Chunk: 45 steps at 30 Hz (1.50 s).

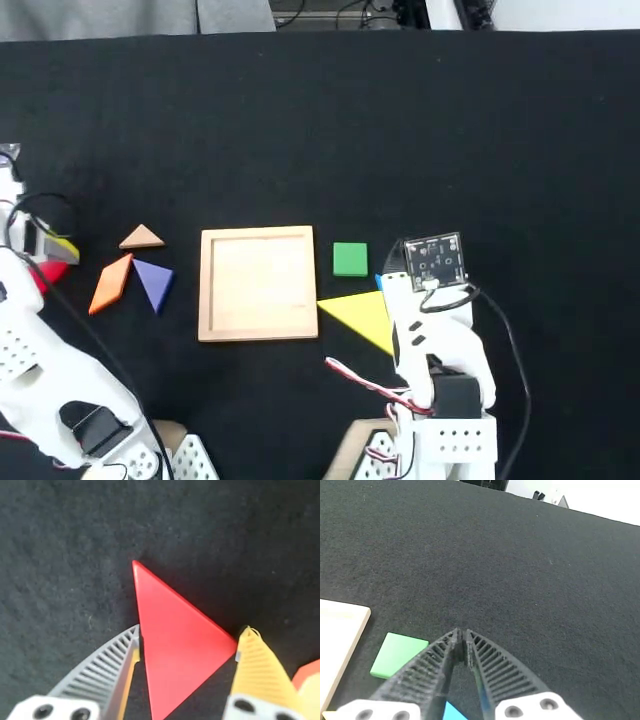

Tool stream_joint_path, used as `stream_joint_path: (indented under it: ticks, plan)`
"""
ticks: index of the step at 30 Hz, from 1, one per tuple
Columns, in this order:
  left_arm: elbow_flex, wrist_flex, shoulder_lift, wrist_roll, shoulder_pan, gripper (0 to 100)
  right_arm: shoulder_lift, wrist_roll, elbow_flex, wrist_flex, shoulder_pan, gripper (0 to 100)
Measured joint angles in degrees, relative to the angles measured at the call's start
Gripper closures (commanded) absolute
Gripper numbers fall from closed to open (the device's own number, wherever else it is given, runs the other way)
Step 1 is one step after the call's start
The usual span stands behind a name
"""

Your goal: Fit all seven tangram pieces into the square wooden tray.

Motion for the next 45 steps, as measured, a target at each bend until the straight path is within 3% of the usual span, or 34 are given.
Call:
stream_joint_path:
  ticks: [8,14,21,27,35,45]
  plan:
    - [-0.26,2.64,0.00,-3.43,-0.09,72,0.00,0.00,0.00,0.00,0.00,98.3]
    - [-8.00,13.36,0.18,-3.43,-0.18,72,0.00,0.00,0.00,0.00,0.00,98.3]
    - [-21.63,31.56,0.18,-2.46,1.14,72,0.00,0.00,0.00,0.00,0.00,98.3]
    - [-23.21,34.02,-1.76,2.90,5.63,72,0.00,0.00,0.00,0.00,0.00,98.3]
    - [-8.79,34.02,-21.54,10.11,18.20,72,0.00,0.00,0.00,0.00,0.00,98.3]
    - [17.14,32.26,-41.14,30.15,39.47,72,0.00,0.00,0.00,0.00,0.00,98.3]
